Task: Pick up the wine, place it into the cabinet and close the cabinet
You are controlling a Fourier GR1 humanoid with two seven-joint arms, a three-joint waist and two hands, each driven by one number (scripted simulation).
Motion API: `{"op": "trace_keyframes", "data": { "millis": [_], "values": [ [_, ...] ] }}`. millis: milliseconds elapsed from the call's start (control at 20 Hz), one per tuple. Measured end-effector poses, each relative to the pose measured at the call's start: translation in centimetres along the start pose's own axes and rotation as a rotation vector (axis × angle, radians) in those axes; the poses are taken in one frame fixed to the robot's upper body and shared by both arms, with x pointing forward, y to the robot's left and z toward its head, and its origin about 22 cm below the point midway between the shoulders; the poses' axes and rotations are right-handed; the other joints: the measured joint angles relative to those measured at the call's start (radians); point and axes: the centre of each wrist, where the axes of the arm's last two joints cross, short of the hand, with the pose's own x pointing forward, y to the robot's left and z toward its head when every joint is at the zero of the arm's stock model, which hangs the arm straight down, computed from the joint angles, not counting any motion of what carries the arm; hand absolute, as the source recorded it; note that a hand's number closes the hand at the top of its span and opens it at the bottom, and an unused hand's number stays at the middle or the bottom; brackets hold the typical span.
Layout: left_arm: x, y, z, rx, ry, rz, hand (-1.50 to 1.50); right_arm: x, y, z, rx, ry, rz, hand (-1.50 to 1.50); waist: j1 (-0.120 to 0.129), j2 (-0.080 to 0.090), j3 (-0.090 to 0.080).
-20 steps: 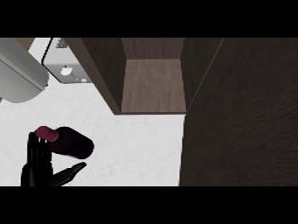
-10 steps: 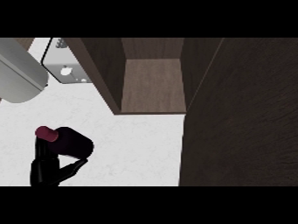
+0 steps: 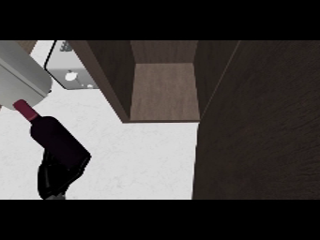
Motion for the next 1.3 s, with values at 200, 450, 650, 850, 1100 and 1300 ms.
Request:
{"op": "trace_keyframes", "data": {
  "millis": [200, 450, 650, 850, 1100, 1300],
  "values": [
    [-0.6, -0.4, -0.3, -0.066, 0.027, 0.059, 1.5, -0.1, 0.6, 0.1, 0.016, 0.004, -0.024, -1.5, -0.004, 0.0, 0.0],
    [-1.0, -1.5, -1.2, -0.124, 0.032, 0.059, 1.5, -0.2, 0.3, 0.1, 0.011, 0.002, -0.014, -1.5, -0.002, 0.0, 0.0],
    [-1.2, -2.0, -1.3, -0.134, -0.055, -0.069, 1.5, -0.2, 0.4, -0.1, 0.008, 0.0, -0.018, -1.5, -0.002, 0.0, 0.0],
    [-1.1, -2.7, -1.6, -0.188, -0.101, -0.167, 1.5, -0.3, 0.3, 0.2, 0.007, -0.002, -0.012, -1.5, -0.001, -0.001, 0.001],
    [-0.5, -2.4, -1.7, -0.35, -0.07, -0.232, 1.5, -0.4, 0.4, 0.4, 0.011, -0.001, -0.014, -1.5, 0.002, -0.002, 0.001],
    [0.1, -3.7, -2.1, -0.421, -0.067, -0.309, 1.5, -0.3, 0.1, 0.4, 0.001, 0.005, -0.003, -1.5, 0.005, -0.003, 0.002]
  ]
}}
